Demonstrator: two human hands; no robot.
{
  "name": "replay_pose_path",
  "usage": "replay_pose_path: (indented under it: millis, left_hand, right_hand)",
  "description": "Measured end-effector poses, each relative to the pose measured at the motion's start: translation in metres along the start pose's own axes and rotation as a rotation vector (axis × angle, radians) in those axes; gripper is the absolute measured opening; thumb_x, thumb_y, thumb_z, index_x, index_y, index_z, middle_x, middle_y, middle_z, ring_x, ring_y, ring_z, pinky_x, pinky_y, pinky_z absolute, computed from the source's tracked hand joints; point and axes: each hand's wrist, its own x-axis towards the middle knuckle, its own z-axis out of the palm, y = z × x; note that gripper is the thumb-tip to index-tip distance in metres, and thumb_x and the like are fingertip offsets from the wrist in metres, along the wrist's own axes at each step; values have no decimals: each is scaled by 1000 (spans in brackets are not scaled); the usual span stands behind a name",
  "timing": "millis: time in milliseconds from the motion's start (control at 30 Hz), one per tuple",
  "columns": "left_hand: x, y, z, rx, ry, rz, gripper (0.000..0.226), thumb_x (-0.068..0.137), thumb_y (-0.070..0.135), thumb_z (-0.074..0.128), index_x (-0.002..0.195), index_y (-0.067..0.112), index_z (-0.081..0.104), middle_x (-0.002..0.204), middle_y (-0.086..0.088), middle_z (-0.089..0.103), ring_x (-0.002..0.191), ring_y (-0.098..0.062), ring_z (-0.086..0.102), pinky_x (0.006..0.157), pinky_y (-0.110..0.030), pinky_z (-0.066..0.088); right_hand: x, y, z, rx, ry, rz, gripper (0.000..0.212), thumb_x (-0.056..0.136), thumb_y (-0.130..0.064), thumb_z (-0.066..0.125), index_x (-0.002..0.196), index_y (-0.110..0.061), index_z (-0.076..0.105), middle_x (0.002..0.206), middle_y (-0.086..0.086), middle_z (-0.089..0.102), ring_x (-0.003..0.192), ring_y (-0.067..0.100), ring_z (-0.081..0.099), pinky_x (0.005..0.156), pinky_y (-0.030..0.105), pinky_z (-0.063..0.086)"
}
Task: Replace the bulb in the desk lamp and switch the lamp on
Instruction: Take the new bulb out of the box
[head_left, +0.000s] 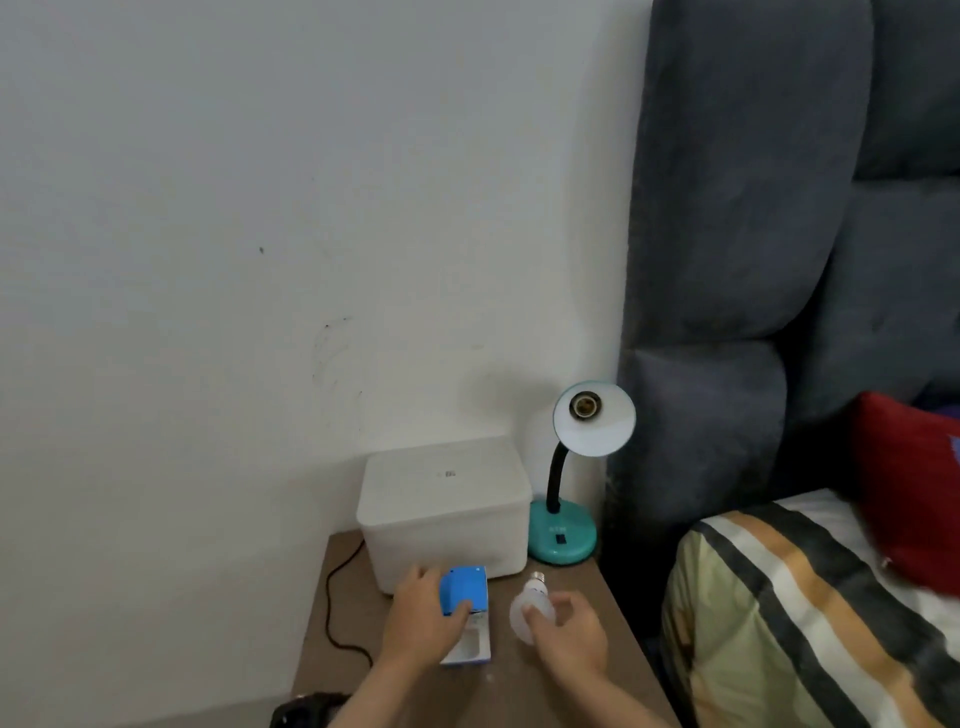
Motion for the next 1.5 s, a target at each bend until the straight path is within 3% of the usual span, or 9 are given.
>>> replay_pose_path:
  millis: [167, 400, 533, 700, 800, 967, 1267, 1400, 1500]
  left_hand:
    - [-7, -8, 11, -75, 38, -60, 52, 86, 33, 61, 131, 12, 46, 121, -3, 50, 109, -14, 48, 93, -24, 41]
    - [-8, -11, 19, -160, 130, -88, 46, 81, 27, 68, 121, 8, 53, 104, -4, 52, 96, -15, 51, 80, -20, 38]
    - [-10, -12, 23, -230, 165, -94, 35, 80, 22, 69, 112, 11, 58, 97, 2, 48, 88, -9, 46, 76, -19, 37]
    - [-11, -17, 30, -279, 189, -115, 32, 80, 20, 70, 109, 11, 59, 100, -1, 50, 90, -11, 49, 76, -20, 40]
    - [-13, -19, 32, -317, 209, -122, 30, 79, 18, 71, 105, 11, 59, 101, -2, 53, 91, -13, 54, 70, -14, 40]
    - [-14, -20, 32, -402, 220, -143, 26, 77, 14, 73, 97, 14, 58, 99, -3, 54, 90, -14, 57, 59, -9, 42]
    - [-12, -28, 32, -519, 204, -108, 40, 70, 8, 78, 97, 25, 54, 101, 5, 62, 90, -7, 61, 71, -19, 51]
    - [-8, -31, 31, -535, 150, -102, 53, 70, 10, 78, 114, 23, 51, 109, 7, 60, 90, -5, 60, 78, -32, 57]
    - [-4, -33, 28, -552, 90, -74, 61, 72, 11, 77, 123, 22, 46, 116, 8, 55, 97, -8, 58, 76, -25, 57]
  right_hand:
    - [7, 16, 18, -46, -24, 64, 32, 71, -22, 76, 99, -16, 61, 109, 11, 66, 97, 26, 61, 82, 30, 47]
    - [21, 21, 37, -82, -19, 93, 35, 73, -26, 74, 104, -17, 61, 113, 11, 64, 98, 26, 60, 87, 39, 52]
    - [27, 20, 40, -157, -32, 82, 49, 77, -29, 71, 121, -15, 55, 125, 13, 58, 112, 29, 56, 93, 38, 47]
    - [18, 20, 30, -130, 59, -353, 28, 82, -17, 64, 110, -15, 62, 109, 7, 60, 105, 24, 57, 87, 32, 47]
    - [7, 15, 30, -136, -51, -500, 22, 83, -16, 60, 104, -19, 63, 100, -6, 60, 97, 11, 56, 87, 30, 50]
    - [-1, 8, 38, -150, -241, -463, 27, 83, -14, 59, 107, -26, 61, 99, -17, 56, 96, 4, 53, 90, 27, 50]
    - [-1, -2, 34, 74, -397, -413, 43, 79, 5, 54, 100, -32, 59, 104, -15, 64, 101, 3, 59, 75, 6, 47]
    - [3, -3, 36, 154, -427, -372, 55, 81, 8, 52, 117, -32, 55, 110, -8, 63, 105, 8, 59, 82, 15, 51]
    - [7, -3, 39, 115, -447, -369, 60, 83, 3, 54, 125, -38, 48, 115, -9, 57, 109, 10, 57, 91, 28, 53]
